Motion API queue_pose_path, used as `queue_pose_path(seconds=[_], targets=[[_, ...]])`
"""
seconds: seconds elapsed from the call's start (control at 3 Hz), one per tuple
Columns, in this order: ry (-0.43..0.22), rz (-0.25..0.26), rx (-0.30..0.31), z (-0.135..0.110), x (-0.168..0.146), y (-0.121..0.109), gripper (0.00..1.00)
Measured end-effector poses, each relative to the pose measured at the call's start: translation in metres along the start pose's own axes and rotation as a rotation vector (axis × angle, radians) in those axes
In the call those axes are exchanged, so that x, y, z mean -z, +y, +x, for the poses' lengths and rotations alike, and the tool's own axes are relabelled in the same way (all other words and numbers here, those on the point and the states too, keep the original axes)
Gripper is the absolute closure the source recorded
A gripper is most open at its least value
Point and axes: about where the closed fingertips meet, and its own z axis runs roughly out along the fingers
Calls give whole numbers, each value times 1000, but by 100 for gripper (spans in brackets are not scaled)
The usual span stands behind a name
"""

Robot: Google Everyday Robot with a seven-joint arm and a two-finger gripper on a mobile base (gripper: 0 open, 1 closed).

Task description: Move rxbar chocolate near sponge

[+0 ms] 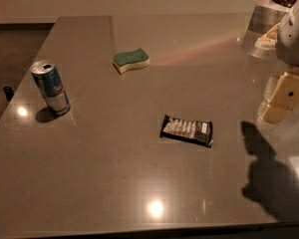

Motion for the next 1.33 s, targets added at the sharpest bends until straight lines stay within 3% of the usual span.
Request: queue_pose_path(seconds=[0.67, 1.33], targets=[[-4, -11, -12, -1, -15, -5, 0], [-16, -32, -38, 2, -61, -13, 0]])
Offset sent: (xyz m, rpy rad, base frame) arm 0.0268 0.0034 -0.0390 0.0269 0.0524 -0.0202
